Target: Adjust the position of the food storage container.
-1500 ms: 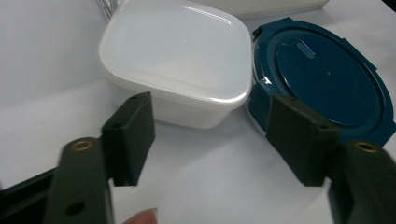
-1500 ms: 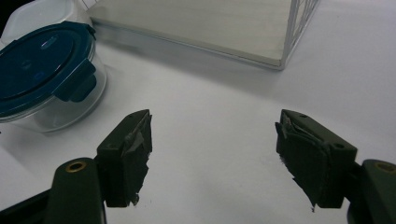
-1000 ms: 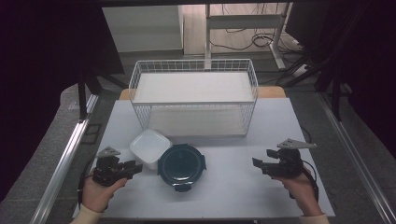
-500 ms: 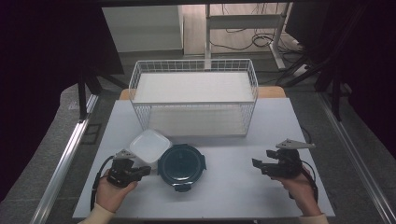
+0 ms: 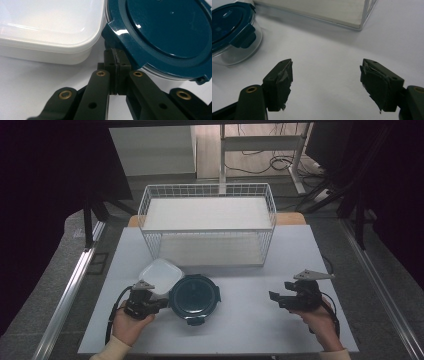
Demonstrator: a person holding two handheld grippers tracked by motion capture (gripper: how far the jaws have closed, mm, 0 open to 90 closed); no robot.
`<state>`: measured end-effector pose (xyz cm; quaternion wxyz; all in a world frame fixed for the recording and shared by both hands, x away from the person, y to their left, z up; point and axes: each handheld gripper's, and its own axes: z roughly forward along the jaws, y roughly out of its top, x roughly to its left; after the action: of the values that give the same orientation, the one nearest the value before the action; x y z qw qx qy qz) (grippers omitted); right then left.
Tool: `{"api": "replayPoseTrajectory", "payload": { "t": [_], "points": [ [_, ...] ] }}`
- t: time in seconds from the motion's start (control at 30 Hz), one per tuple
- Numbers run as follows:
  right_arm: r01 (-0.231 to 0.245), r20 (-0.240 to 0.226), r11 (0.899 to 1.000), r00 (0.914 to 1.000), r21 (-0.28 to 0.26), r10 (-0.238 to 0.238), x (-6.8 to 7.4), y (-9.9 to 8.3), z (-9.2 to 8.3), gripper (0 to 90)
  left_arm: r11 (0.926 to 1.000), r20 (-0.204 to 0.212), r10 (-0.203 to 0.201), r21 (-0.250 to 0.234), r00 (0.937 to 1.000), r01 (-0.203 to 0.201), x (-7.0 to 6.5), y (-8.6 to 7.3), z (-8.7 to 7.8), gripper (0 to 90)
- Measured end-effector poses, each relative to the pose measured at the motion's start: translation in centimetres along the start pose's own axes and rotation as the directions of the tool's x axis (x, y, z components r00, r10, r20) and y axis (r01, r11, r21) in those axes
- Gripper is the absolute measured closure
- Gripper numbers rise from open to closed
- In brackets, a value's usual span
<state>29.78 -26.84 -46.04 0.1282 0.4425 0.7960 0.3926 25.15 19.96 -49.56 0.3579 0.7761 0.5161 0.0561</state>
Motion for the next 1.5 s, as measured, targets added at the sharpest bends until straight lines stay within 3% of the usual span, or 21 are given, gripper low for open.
{"api": "replayPoseTrajectory", "payload": {
  "t": [0.33, 0.73, 1.03, 1.5],
  "points": [
    [0.011, -0.012, 1.0, 0.9999, 0.013, -0.01, 0.3, 0.0, 0.4, 25.8, 0.9998, 0.007, -0.013, -0.013, 0.9999, 0.013, 0.0, 0.3, -0.1, 90.0],
    [0.008, -0.014, 1.0, 0.9999, 0.015, -0.008, 0.4, 0.0, 0.5, 25.8, 0.9999, -0.017, -0.011, -0.007, 0.9998, 0.01, -0.6, 0.6, 0.2, 90.0],
    [0.011, -0.02, 1.0, 0.9997, 0.016, -0.011, 0.5, 0.1, 0.5, 25.9, 0.9999, 0.022, -0.015, -0.003, 0.9997, 0.015, -1.0, 1.0, 0.7, 90.0],
    [0.014, -0.024, 1.0, 0.9996, 0.014, -0.014, 0.6, 0.3, 0.6, 25.8, 1.0, 0.04, -0.005, -0.001, 0.9992, 0.005, -1.9, 1.6, 1.5, 90.0]
  ]
}}
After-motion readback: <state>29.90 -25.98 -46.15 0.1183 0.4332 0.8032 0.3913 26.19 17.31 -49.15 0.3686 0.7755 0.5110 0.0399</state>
